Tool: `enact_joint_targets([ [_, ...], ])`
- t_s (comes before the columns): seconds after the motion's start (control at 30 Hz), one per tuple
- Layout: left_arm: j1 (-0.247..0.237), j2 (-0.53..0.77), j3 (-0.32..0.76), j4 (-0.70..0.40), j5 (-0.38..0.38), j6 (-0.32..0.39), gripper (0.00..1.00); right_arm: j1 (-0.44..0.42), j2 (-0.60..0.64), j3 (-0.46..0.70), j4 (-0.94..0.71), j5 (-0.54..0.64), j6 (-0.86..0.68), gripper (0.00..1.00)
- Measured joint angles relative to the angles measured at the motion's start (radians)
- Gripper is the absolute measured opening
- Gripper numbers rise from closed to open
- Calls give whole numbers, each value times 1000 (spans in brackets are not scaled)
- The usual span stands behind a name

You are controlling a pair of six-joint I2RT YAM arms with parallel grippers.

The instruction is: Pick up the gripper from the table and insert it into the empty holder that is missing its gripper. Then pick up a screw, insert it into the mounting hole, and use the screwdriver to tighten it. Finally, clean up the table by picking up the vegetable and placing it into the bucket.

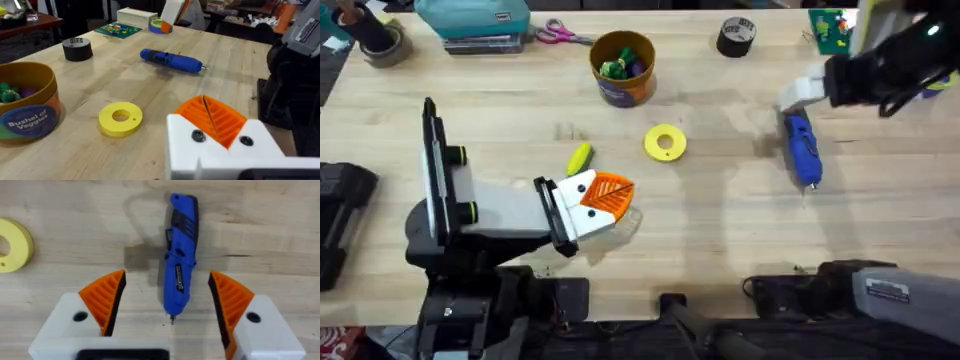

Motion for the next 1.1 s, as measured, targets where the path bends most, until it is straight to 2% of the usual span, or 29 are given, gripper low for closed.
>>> enact_joint_targets([
  [0.2,0,0,0,0,0,0,13,-40,72,-73,62,-20,-55,996],
  [0.5,0,0,0,0,0,0,13,-82,231,-76,191,-64,-128,997],
  [0.8,0,0,0,0,0,0,13,-132,296,-78,258,-71,-158,997],
  [1.1,0,0,0,0,0,0,13,-137,389,-78,288,-71,-169,997],
])
